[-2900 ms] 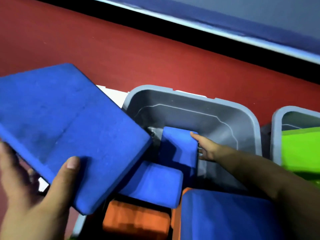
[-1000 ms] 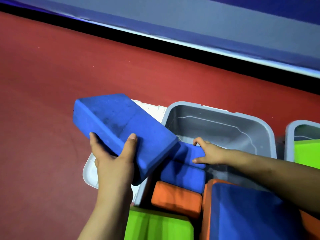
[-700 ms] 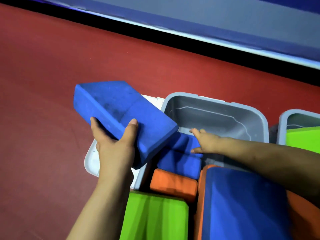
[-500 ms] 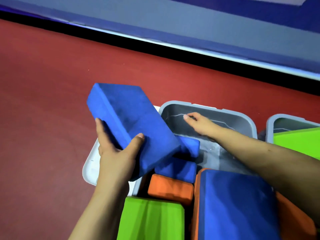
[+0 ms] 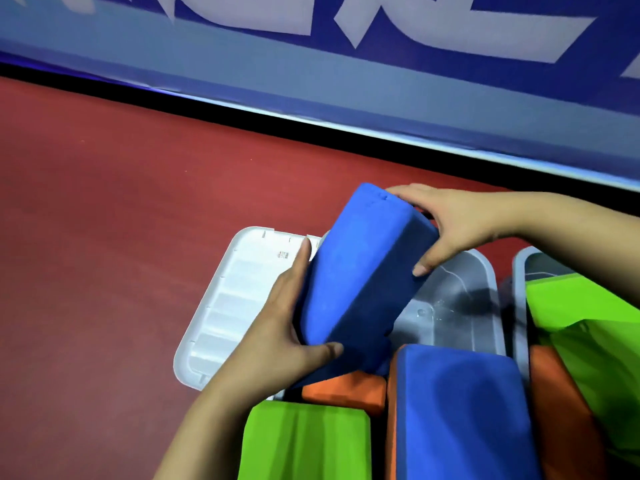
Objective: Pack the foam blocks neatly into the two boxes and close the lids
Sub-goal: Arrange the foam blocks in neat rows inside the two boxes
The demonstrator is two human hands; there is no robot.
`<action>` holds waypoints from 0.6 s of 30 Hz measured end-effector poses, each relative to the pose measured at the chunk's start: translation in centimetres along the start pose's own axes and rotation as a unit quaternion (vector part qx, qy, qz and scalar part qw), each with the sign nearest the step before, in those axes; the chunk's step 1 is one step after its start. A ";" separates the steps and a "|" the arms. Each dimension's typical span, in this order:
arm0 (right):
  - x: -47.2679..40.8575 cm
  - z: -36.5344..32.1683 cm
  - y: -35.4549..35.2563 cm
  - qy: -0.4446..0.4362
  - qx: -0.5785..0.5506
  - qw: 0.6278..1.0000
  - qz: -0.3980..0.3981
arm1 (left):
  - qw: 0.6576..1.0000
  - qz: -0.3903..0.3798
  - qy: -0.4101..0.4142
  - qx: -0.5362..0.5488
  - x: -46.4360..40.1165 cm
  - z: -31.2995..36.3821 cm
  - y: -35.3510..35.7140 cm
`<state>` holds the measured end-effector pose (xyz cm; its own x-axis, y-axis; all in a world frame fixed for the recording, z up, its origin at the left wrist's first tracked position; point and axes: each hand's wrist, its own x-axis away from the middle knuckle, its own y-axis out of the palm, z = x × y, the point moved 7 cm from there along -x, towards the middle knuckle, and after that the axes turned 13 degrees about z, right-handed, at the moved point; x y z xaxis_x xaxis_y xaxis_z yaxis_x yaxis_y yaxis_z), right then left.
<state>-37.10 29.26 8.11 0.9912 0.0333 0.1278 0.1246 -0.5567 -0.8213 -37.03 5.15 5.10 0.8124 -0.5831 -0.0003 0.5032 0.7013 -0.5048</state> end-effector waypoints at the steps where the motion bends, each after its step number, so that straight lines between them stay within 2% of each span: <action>1: 0.3 0.0 0.3 -0.003 0.018 1.000 0.006 | 1.000 -0.006 0.014 -0.021 0.0 -0.2 0.4; 3: 0.8 0.1 0.7 -0.004 0.028 0.999 0.035 | 0.998 0.002 0.022 -0.051 -0.1 -1.1 0.6; 6: 0.9 1.2 0.4 -0.010 0.053 0.989 0.136 | 0.995 0.042 0.000 -0.088 -0.1 -2.4 -0.1; 9: 0.8 3.9 0.4 0.055 0.072 0.971 0.222 | 0.992 0.044 -0.029 -0.116 0.0 -3.4 -0.4; 14: -0.7 7.9 4.4 0.139 0.154 0.957 0.203 | 0.988 0.003 -0.080 -0.132 0.2 -4.6 0.3; 18: -0.7 10.0 6.3 0.191 0.173 0.947 0.193 | 0.989 -0.010 -0.098 -0.113 0.3 -5.2 0.4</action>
<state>-36.59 34.06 -2.70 0.8860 -0.4565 -0.0813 -0.1712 -0.1591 -0.9723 -38.13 3.12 0.45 0.8554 -0.4902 0.1672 0.4588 0.5676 -0.6836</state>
